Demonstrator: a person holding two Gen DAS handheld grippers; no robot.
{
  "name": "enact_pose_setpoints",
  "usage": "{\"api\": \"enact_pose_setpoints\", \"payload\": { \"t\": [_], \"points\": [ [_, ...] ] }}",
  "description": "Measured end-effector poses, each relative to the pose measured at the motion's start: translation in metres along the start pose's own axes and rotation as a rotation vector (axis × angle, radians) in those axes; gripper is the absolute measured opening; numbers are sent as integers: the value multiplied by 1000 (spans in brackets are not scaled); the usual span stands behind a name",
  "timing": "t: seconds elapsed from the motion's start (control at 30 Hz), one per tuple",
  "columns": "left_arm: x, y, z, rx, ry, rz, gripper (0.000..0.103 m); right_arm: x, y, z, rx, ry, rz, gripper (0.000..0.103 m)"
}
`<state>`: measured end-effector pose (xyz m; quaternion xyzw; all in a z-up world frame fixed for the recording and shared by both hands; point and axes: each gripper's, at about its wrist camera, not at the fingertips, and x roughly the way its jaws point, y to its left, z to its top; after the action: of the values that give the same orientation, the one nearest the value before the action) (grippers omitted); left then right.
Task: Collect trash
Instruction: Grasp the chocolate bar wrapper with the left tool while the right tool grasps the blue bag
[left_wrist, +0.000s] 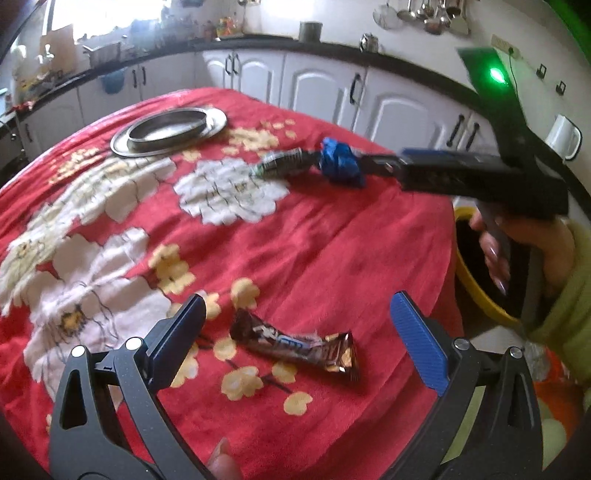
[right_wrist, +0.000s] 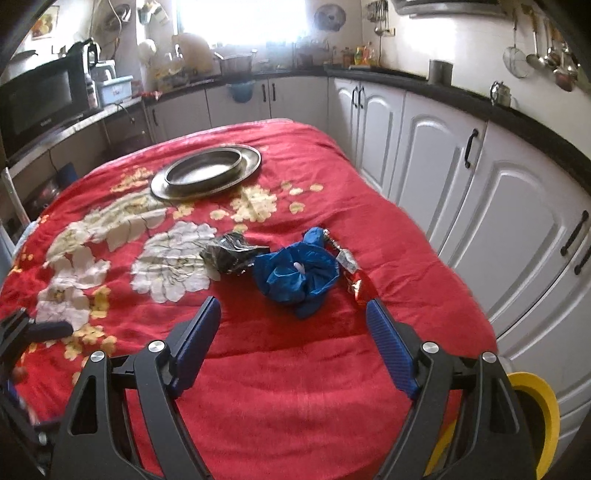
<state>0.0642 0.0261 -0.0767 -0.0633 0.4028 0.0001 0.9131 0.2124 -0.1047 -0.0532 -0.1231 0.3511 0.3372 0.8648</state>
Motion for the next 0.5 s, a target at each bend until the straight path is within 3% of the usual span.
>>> {"api": "enact_pose_setpoints", "payload": {
  "t": [0.13,0.23,0.33,0.5],
  "points": [
    [9,-1,-5,3,43,-15,91,22,0,6,-4,32,-6,72],
    [13,0,-7,-2,60,-21,78,35,0,9,-6,51,-11,67],
    [17,0,-9,-5,75,-20,64,49,1,11,-14,81,0,58],
    [20,0,-11,-5,79,-25,58,63,3,8,-4,117,21,28]
  ]
}}
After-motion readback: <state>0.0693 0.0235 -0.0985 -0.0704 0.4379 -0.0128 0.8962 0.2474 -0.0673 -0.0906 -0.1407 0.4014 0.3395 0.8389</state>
